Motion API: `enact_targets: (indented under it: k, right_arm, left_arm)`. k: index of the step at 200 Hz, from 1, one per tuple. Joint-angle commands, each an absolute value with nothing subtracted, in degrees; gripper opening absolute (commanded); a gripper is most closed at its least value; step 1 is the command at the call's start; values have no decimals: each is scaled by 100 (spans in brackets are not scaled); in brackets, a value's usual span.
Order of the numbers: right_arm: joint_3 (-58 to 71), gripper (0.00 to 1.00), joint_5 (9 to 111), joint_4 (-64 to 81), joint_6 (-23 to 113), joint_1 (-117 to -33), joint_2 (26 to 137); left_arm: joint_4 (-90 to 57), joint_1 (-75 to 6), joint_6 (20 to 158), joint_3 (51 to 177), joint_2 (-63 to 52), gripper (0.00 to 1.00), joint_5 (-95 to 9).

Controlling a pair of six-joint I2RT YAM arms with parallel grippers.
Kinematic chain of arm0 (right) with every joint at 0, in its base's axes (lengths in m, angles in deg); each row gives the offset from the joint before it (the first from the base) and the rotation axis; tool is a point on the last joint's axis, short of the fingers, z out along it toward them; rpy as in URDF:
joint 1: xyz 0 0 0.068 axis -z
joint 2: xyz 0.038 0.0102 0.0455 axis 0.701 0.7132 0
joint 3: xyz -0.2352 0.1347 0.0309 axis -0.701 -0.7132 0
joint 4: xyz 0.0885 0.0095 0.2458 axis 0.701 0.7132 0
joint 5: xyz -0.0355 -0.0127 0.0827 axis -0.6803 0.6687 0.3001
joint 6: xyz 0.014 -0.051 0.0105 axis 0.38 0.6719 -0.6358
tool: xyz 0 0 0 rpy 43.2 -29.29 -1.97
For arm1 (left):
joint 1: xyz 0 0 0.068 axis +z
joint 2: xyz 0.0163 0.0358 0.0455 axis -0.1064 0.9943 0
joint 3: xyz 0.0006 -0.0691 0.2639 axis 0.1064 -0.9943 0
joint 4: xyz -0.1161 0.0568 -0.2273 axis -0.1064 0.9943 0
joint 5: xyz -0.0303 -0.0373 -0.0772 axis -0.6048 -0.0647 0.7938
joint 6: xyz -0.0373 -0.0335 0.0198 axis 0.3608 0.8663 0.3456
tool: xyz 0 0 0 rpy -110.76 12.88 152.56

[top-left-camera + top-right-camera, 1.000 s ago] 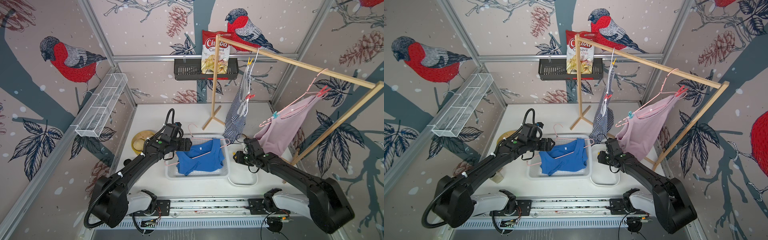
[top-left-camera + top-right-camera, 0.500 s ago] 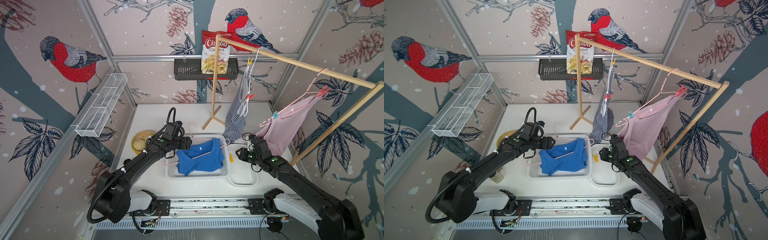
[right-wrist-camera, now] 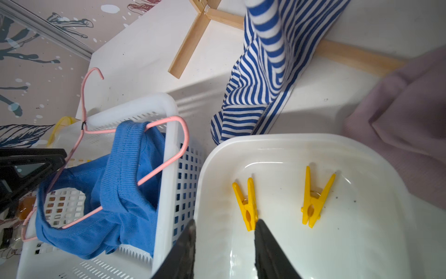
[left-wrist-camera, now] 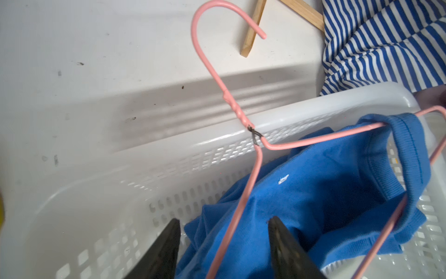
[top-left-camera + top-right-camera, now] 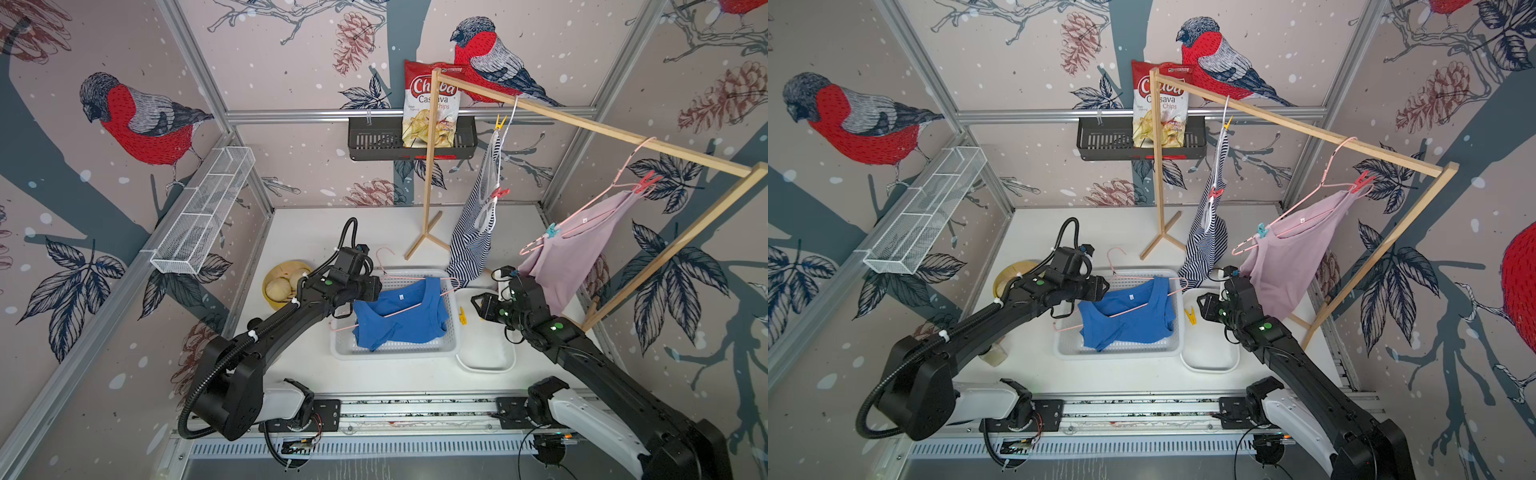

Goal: Remove the clothespins securing tank tops to the hanger
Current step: Place the clothespin in the storage box, then pick up the hanger from the basket.

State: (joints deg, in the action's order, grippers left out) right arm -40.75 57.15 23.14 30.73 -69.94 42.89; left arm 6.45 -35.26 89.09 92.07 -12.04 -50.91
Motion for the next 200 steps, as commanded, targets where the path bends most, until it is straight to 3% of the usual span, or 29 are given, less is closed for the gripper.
enact_targets:
  k: [1, 51, 107, 165, 200]
  right_arm:
    - [-4011, 41, 5853, 1956, 3218, -7069, 4226]
    - [-3847, 40, 5714, 1674, 3399, -7493, 4128]
    - [-3834, 40, 5539, 1391, 3451, -7745, 4127]
    - [-3743, 40, 5437, 1262, 3622, -8012, 4095]
    - [-3727, 40, 5317, 1096, 3689, -8259, 4026]
  left_arm:
    - [197, -3622, 8820, 9160, -1180, 53, -5470]
    - [71, -3792, 8554, 9057, -1092, 40, -6127]
    - [106, -3913, 8176, 8998, -944, 27, -6095]
    - [499, -4183, 7728, 9243, -711, 0, -6765]
    - [755, -4415, 7423, 9424, -1004, 0, -7349]
